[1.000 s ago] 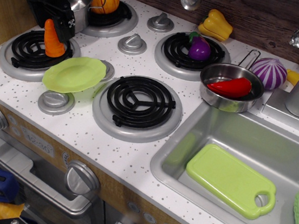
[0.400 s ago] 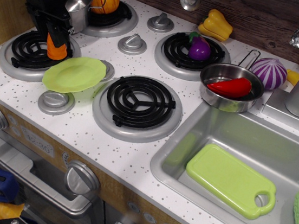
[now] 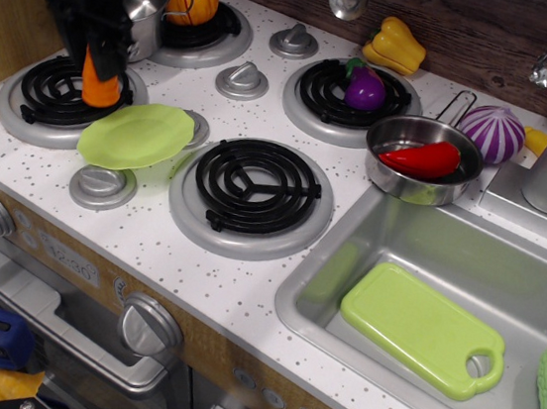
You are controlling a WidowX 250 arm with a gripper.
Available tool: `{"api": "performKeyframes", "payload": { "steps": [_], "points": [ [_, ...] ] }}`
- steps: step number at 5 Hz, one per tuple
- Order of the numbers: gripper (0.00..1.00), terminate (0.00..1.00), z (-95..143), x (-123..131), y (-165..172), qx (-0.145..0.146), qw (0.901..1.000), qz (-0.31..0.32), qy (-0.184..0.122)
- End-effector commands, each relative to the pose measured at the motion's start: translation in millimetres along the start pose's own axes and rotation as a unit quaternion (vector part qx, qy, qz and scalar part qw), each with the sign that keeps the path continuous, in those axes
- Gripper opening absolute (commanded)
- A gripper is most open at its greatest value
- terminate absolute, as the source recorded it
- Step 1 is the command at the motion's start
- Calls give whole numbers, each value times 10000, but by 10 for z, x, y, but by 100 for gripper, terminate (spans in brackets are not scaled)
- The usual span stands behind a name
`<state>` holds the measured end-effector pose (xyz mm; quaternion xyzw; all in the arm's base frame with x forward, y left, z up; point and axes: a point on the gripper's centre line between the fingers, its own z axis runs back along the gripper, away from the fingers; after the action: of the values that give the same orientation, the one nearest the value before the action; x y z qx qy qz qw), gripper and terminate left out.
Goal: Put carrot on plate
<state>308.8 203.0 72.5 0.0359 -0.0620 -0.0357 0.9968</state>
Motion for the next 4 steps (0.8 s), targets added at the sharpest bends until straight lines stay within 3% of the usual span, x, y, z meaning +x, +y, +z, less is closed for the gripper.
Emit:
{"api": "performKeyframes", "payload": {
  "steps": [1, 4],
  "points": [
    [0, 0, 455, 115, -131, 83, 9992, 318, -236],
    [0, 0, 243, -3, -497, -43, 9952, 869, -442]
  ]
}}
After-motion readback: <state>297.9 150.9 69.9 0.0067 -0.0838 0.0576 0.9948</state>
